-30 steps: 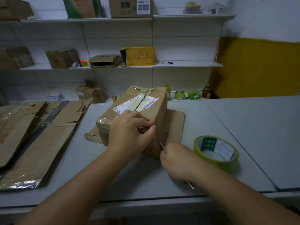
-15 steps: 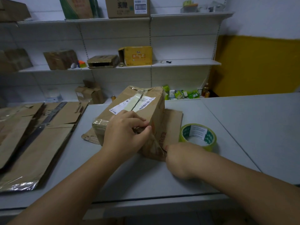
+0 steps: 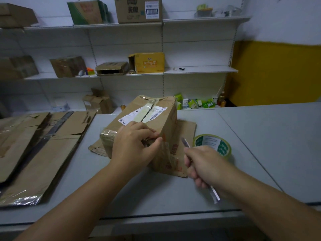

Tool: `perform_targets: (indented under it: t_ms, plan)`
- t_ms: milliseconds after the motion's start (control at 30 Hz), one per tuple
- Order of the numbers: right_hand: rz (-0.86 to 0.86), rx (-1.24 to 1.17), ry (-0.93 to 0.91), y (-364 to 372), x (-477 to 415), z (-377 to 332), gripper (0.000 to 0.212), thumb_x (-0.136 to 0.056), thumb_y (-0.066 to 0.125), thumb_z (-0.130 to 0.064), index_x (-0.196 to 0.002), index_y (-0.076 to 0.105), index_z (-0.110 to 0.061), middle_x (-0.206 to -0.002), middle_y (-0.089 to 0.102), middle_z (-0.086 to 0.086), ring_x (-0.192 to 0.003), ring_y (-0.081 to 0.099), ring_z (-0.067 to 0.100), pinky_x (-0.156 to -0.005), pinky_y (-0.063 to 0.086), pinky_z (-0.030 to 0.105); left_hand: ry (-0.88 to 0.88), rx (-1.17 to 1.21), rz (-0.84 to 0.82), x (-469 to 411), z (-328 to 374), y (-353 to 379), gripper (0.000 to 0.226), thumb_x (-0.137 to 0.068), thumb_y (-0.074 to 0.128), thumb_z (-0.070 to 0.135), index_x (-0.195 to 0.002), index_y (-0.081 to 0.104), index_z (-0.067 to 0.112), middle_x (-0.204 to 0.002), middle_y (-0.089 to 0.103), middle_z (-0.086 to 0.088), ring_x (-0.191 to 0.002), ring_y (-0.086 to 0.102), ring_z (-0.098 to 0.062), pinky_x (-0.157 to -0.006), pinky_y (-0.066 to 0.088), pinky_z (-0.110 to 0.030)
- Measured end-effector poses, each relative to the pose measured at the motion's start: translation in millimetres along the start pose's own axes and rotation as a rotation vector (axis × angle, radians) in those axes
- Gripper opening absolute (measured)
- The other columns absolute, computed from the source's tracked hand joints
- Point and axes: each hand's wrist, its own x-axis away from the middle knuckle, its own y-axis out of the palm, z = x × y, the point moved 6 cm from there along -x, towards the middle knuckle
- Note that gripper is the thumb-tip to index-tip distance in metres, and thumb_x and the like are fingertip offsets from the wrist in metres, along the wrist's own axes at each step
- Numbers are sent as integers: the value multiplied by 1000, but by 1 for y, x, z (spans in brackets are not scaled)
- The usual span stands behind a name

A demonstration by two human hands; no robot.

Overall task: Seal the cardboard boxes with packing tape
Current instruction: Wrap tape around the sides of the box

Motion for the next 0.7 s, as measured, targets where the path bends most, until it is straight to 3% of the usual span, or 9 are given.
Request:
perform_targets:
  t_ms: [100,133,167,233,300,400,567,700]
  plan:
    - [15,164,-106,31,-6,-9,31,-100,34,-30,-75,47,-18,-56,51,5,-34,46,10,-36,30,16,17,-7,10,0,0,0,39,-76,50,51,-84,76,23,-79,58,20,-80,53,-5,-69,49,-40]
    - [-4,219,-162,42,-7,-13,27,-100,35,-29,-82,51,-16,-64,55,7,-44,53,12,-39,32,19,21,-9,12,0,0,0,39,-76,49,51,-83,76,23,-79,58,19,-80,52,-4,-69,49,-39]
    - [16,101,-116,44,-7,-13,21,-99,39,-24,-92,54,-12,-74,56,9,-59,60,17,-44,33,22,22,-10,12,0,0,0,39,-77,49,50,-83,76,23,-79,59,19,-79,52,-4,-69,49,-37]
    - [1,340,-142,48,-7,-18,21,-98,40,-15,-101,56,-2,-78,51,8,-82,58,25,-55,34,26,24,-11,16,1,0,1,38,-78,49,49,-83,76,22,-79,60,18,-79,52,-3,-68,48,-34]
    - [-33,506,-228,41,-8,-24,23,-98,35,-13,-93,55,-3,-70,42,4,-82,53,26,-55,33,27,31,-18,27,0,0,1,37,-79,50,48,-83,76,22,-78,62,16,-78,52,-4,-68,47,-33]
    - [-64,565,-247,37,-12,-31,25,-95,37,-7,-99,60,2,-82,53,14,-79,53,30,-47,26,26,40,-29,42,0,0,2,35,-79,51,46,-82,76,21,-78,62,16,-77,53,-7,-68,47,-34]
    - [-169,602,-53,34,-13,-7,30,-97,35,-8,-102,63,2,-95,61,16,-71,52,25,-48,26,24,36,-18,44,1,1,1,34,-79,52,46,-81,76,22,-77,59,18,-78,54,-7,-68,48,-36]
    - [-211,645,-27,19,-11,0,28,-95,35,-6,-87,61,1,-69,48,9,-66,49,26,-46,29,24,35,-24,38,1,1,1,36,-79,51,48,-82,76,23,-79,59,19,-79,53,-5,-69,48,-36]
